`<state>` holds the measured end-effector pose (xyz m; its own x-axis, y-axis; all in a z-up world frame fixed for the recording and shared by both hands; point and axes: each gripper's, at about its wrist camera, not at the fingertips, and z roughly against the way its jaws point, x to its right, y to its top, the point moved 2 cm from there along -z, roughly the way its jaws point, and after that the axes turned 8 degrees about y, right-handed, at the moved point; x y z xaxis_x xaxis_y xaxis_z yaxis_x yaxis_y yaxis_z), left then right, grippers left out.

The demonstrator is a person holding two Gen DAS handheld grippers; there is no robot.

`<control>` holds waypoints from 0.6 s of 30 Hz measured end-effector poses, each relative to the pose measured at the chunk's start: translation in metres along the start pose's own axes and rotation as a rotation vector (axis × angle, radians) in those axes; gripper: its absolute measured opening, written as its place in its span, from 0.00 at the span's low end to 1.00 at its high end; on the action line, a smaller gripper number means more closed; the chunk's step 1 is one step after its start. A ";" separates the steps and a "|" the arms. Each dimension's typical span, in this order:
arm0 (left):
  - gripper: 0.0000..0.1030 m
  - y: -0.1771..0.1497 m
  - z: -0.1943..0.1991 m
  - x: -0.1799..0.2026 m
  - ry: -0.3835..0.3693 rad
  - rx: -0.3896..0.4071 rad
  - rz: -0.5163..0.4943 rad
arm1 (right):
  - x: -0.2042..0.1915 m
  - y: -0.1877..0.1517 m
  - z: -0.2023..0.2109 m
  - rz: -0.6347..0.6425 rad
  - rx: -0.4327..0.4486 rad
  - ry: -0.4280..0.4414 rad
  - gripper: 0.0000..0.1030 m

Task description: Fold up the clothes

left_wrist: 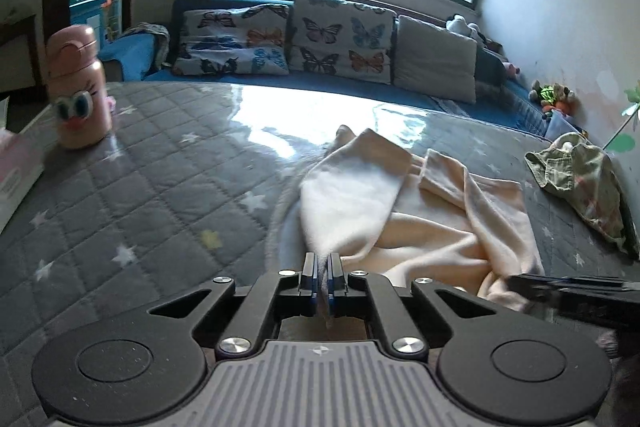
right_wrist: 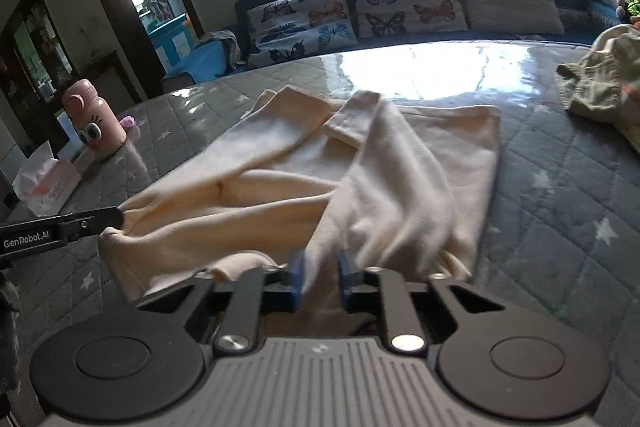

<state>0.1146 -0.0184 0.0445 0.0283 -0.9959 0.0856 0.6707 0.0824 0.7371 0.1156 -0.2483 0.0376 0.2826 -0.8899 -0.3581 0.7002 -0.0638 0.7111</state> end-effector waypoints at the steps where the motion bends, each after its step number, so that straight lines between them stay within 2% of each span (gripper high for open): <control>1: 0.05 -0.002 0.002 -0.003 0.000 -0.002 0.007 | 0.000 -0.002 0.003 0.001 0.000 0.000 0.05; 12: 0.04 -0.038 0.037 -0.028 -0.036 -0.038 0.054 | 0.000 -0.018 0.046 0.034 -0.015 0.009 0.01; 17: 0.04 -0.055 0.043 -0.029 -0.034 -0.055 0.061 | -0.017 -0.007 0.030 0.073 -0.013 0.027 0.10; 18: 0.02 -0.057 0.044 -0.031 -0.030 -0.057 0.065 | -0.022 -0.005 0.023 0.082 -0.018 0.033 0.20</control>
<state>0.0430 0.0090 0.0289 0.0512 -0.9870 0.1525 0.7094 0.1434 0.6900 0.0910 -0.2392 0.0558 0.3607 -0.8765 -0.3189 0.6852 0.0170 0.7282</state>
